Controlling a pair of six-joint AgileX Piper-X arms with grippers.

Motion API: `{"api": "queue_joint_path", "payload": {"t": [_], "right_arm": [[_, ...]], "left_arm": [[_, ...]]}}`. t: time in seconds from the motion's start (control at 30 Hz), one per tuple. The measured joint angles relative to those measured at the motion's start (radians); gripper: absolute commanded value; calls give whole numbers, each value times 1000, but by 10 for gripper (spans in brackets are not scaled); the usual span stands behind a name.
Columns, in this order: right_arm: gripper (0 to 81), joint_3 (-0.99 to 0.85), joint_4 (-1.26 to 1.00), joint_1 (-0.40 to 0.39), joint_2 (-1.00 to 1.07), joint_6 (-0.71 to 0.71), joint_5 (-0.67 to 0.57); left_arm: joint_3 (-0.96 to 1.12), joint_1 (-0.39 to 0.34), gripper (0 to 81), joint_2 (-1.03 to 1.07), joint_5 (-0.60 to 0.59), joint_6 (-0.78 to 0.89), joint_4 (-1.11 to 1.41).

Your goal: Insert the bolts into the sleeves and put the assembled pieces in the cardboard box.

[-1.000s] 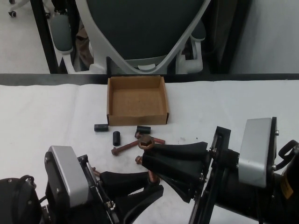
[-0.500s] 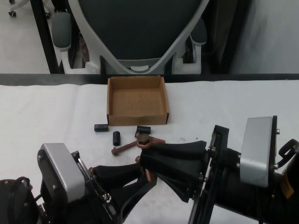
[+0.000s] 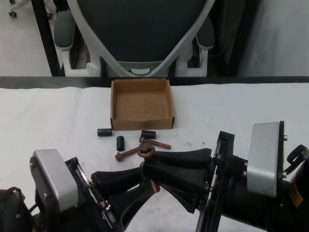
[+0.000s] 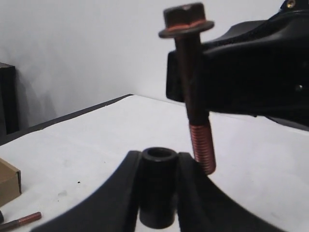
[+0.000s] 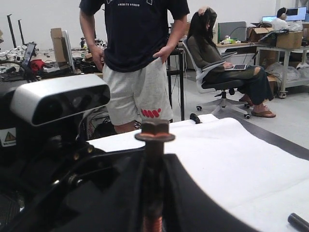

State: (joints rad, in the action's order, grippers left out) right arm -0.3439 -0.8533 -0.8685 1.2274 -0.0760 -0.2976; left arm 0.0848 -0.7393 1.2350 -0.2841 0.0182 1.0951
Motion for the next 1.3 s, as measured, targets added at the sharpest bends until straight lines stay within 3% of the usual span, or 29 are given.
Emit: {"api": "queue_joint_path", "payload": {"t": [0.3,1.3], "right_arm": [[2,0,-13,0,0,2,0],[2,0,27,0,0,94,23]], "left_arm": [[0,-1,8,0,-40,-71,-64],[0,-1,8,0,-122,-63,-56]]}}
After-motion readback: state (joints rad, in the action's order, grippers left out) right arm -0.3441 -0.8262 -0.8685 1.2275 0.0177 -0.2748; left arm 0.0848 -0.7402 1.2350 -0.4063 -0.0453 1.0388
